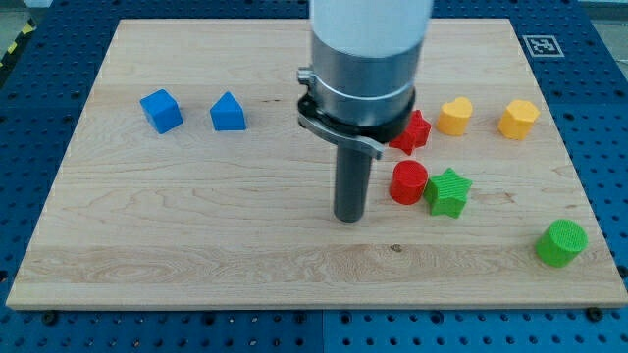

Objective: Move the red circle towards center

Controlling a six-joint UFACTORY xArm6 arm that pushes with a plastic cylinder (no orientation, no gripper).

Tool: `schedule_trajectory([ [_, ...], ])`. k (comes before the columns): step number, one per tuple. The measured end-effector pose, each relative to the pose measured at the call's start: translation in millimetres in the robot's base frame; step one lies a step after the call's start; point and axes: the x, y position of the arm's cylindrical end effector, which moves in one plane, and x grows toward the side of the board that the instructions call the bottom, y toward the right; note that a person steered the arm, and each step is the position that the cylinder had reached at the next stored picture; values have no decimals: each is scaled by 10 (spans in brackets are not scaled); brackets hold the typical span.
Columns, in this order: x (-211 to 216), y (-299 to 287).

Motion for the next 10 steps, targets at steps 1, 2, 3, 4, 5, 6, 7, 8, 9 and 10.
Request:
schedule_trajectory([
  [1, 28, 243],
  [2, 30, 487],
  [3, 27, 760],
  [4, -46, 803],
  [5, -112, 651],
  [6, -165, 477],
  [7, -258, 360],
  [8, -398, 360],
  [9, -555, 360],
  [10, -705, 337],
])
